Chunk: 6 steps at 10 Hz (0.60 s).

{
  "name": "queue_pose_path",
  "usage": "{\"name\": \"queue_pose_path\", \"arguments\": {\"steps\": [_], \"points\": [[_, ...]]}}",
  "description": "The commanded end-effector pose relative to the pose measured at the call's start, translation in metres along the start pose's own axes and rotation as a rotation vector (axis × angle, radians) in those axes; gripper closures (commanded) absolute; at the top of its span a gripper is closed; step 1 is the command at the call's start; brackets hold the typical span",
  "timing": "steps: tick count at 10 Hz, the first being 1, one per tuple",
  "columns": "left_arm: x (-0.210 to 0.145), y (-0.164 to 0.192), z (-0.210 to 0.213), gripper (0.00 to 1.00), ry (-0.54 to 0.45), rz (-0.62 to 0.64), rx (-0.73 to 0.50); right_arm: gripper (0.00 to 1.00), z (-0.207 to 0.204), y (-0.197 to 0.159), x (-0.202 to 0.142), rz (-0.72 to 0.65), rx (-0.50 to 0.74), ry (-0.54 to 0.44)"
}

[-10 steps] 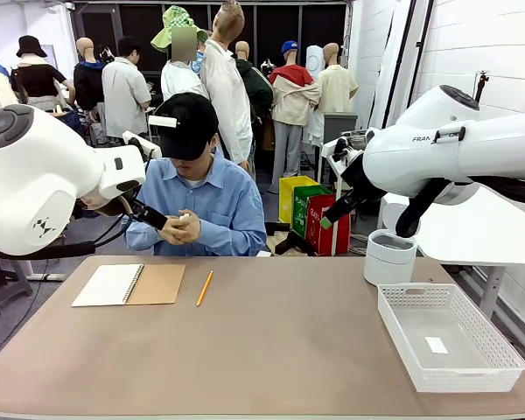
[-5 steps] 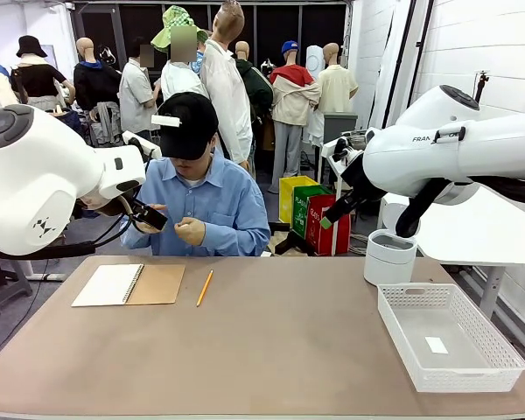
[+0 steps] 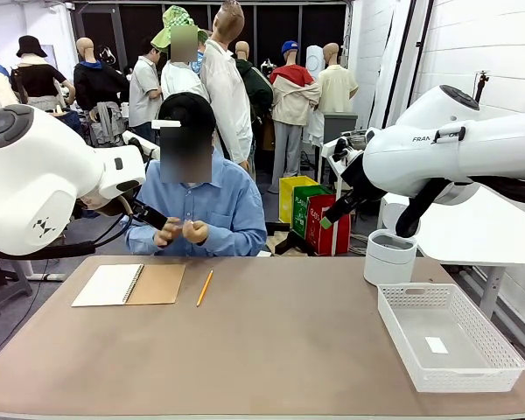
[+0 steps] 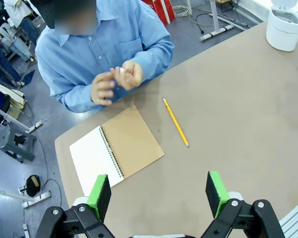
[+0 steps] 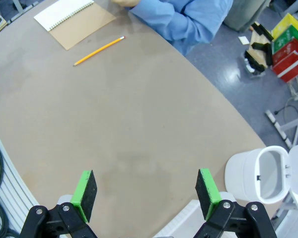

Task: Sort the paper based on its condition.
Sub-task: If a person hands you a paper, place it in the Organizing basket , and if it's crumpled, put it in the Trash can.

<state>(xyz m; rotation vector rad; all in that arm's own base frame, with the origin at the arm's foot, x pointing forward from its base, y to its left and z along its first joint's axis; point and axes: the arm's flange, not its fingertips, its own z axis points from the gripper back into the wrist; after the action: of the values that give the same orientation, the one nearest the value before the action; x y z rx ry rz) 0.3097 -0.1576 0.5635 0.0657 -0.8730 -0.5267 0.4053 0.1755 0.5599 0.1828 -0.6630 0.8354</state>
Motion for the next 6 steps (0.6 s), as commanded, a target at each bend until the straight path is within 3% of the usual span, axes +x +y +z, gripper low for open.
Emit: {"name": "queue_pose_path", "arguments": {"steps": [1, 6], "points": [[0.0000, 0.0006, -0.0005, 0.00, -0.004, -0.014, 0.008, 0.00, -0.0023, -0.0002, 0.0005, -0.004, -0.001, 0.004], [0.0000, 0.0006, -0.0005, 0.00, -0.004, -0.014, 0.008, 0.00, -0.0023, -0.0002, 0.0005, -0.004, -0.001, 0.004]]}}
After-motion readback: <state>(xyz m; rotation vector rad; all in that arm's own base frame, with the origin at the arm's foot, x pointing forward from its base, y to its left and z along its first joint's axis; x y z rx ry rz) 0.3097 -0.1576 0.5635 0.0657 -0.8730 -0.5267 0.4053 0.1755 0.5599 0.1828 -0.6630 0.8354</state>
